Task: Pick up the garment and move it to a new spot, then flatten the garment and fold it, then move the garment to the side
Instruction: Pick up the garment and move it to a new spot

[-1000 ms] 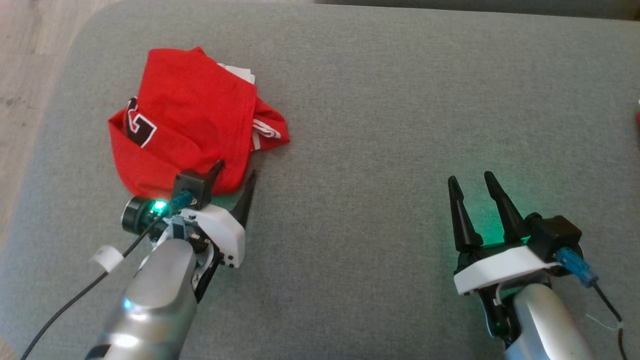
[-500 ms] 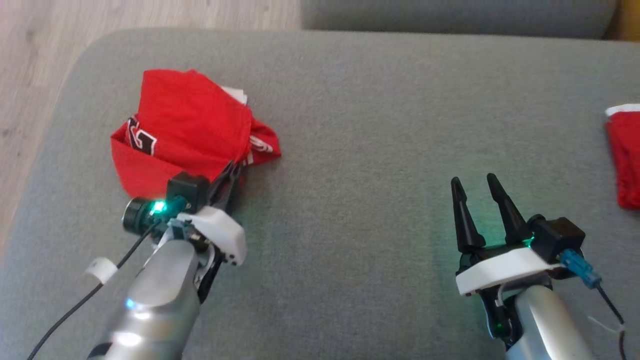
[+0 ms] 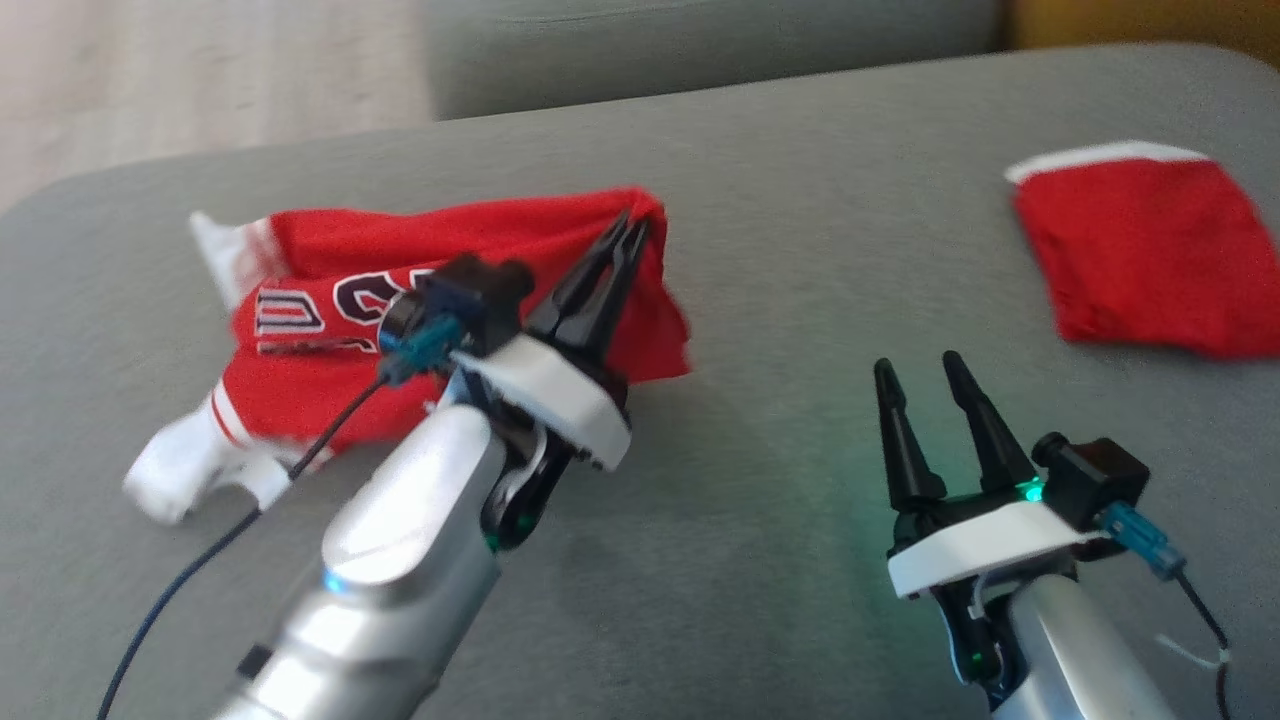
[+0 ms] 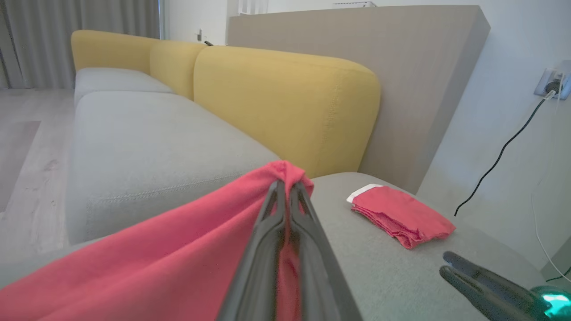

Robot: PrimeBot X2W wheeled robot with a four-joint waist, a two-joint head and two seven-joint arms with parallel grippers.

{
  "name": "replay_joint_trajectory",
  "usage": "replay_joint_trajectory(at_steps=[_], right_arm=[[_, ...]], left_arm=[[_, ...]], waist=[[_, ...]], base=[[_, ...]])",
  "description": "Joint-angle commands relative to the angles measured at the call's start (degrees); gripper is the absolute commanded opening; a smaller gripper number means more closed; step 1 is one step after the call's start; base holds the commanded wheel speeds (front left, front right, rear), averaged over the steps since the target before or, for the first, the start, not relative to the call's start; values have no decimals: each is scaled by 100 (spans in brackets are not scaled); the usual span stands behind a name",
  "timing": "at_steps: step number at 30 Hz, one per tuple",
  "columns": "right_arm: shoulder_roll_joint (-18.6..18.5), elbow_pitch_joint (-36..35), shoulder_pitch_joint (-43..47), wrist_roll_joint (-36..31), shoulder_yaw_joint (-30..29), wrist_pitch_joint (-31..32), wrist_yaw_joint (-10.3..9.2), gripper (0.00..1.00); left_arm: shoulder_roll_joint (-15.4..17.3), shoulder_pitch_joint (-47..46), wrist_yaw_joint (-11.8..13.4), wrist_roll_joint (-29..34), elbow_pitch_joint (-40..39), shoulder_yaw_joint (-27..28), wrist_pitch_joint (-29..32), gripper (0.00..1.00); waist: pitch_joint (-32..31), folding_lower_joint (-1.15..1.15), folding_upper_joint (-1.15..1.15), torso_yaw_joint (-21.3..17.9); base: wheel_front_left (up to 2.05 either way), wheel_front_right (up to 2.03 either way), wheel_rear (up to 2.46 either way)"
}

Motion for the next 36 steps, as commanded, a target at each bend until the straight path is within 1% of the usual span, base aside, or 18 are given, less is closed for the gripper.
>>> replay_joint_trajectory(at_steps=[1,6,11,13,14,15,16,18,20,22,25,28,31,34,36], right_arm=[[-15,-221,-83,49,175,-62,-11,100],[-15,-270,-150,141,261,-62,-11,100],[-15,-283,-193,227,466,-62,-11,100],[-15,-293,-221,257,534,-62,-11,100],[-15,-293,-221,257,534,-62,-11,100],[-15,-300,-237,272,561,-62,-11,100],[-15,-304,-248,282,572,-62,-11,100],[-15,-316,-259,297,589,-62,-11,100],[-15,-329,-251,291,588,-62,-11,100],[-15,-347,-224,269,523,-62,-11,100],[-15,-339,-204,221,432,-62,-11,100],[-15,-345,-195,174,336,-62,-11,100],[-15,-361,-185,113,226,-62,-11,100],[-15,-347,-153,23,64,-62,-11,100],[-15,-330,-119,-35,-47,-62,-11,100]], left_arm=[[4,-477,82,41,-271,116,-3,0],[-139,-822,310,54,-364,-53,-41,0],[-184,-1146,557,-76,-214,-316,-313,0],[-186,-1262,642,-244,-166,-528,-412,0],[-186,-1262,642,-244,-166,-528,-412,0],[-187,-1320,691,-308,-109,-645,-438,47],[-187,-1363,723,-384,-28,-778,-422,100],[-188,-1453,764,-480,123,-1021,-469,100],[-188,-1525,859,-505,308,-1191,-595,100],[-188,-1534,894,-639,446,-1301,-701,100],[-189,-1575,903,-738,675,-1433,-837,100],[-189,-1587,923,-797,870,-1428,-981,100],[-149,-1545,971,-721,1044,-1324,-1083,100],[3,-1390,1008,-617,1087,-1152,-1123,100],[143,-1216,1066,-549,941,-910,-1129,100]], waist=[[100,0,0,-503],[334,0,0,-1083],[494,0,0,-1573],[544,0,0,-1743],[544,0,0,-1743],[567,0,0,-1817],[584,0,0,-1872],[612,0,0,-1937],[636,0,0,-1949],[654,0,0,-1876],[649,0,0,-1657],[583,0,0,-1333],[465,0,0,-959],[300,0,0,-529],[191,0,0,-252]], base=[[0,0,0],[0,0,0],[0,0,0],[0,0,0],[0,0,0],[0,0,0],[0,0,0],[0,0,0],[0,0,0],[0,0,0],[0,0,0],[0,0,0],[0,0,0],[0,0,0],[0,0,0]])
